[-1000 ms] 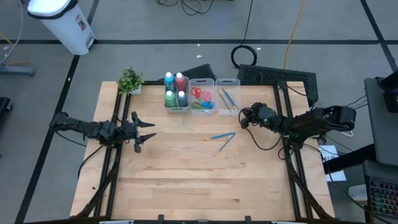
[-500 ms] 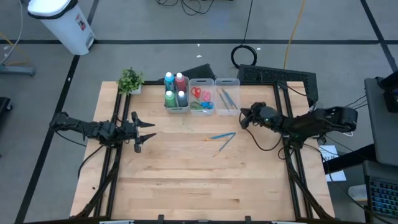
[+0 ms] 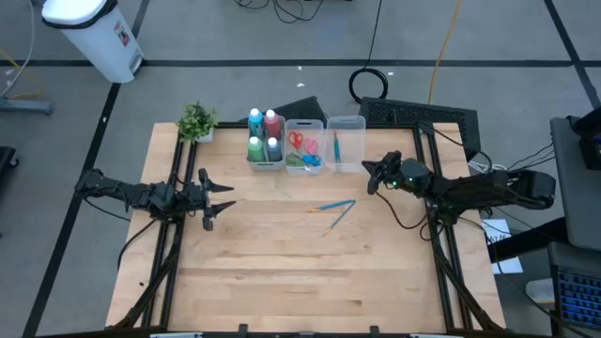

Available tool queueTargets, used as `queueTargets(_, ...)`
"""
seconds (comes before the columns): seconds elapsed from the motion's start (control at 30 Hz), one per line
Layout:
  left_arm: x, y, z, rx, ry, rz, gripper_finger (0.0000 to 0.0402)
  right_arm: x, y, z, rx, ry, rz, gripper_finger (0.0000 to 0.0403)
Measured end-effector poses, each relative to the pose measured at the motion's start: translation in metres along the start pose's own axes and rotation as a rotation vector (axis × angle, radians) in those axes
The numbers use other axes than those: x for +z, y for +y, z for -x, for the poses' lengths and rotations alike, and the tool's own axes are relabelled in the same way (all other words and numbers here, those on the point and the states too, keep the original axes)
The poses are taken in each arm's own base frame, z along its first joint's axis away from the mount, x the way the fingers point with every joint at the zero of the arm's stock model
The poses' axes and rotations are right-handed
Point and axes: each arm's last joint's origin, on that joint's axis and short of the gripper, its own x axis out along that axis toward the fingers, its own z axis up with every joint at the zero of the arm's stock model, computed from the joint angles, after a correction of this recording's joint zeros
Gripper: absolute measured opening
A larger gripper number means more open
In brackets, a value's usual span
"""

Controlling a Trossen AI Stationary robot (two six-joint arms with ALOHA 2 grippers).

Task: Pick & Place Paint Supplies
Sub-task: Adjust the right transparent bin

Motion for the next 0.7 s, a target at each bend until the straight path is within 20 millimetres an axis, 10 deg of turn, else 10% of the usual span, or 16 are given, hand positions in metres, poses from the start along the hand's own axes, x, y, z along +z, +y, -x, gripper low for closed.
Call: queueTargets(0.7, 0.000, 0.000, 0.000, 0.000, 0.000, 0.000, 0.0202, -0.014, -0.038, -0.015, -0.346, 0.103, -0.029, 0.0000)
